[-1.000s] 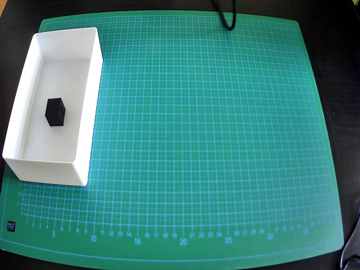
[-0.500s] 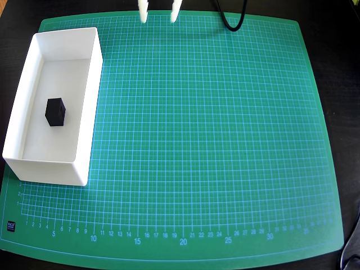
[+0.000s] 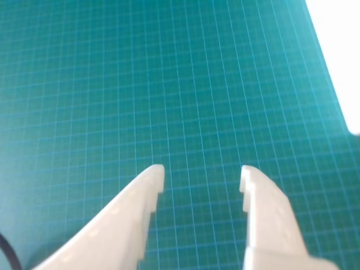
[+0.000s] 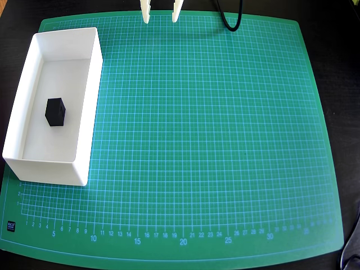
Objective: Grab the black cube and put it in the white bin
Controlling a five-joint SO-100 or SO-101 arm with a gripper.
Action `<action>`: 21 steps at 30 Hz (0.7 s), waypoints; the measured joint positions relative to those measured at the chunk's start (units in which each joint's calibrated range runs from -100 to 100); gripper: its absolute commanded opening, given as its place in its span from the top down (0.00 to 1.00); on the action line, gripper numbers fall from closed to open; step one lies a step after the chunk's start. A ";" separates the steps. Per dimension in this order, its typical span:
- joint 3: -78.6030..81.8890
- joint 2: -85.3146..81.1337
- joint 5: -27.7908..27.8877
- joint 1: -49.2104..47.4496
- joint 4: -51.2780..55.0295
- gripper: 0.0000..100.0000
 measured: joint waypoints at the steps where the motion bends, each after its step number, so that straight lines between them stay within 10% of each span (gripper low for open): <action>1: 0.00 0.00 -0.32 0.00 0.60 0.82; 21: 0.00 0.00 -1.21 -3.75 3.92 0.99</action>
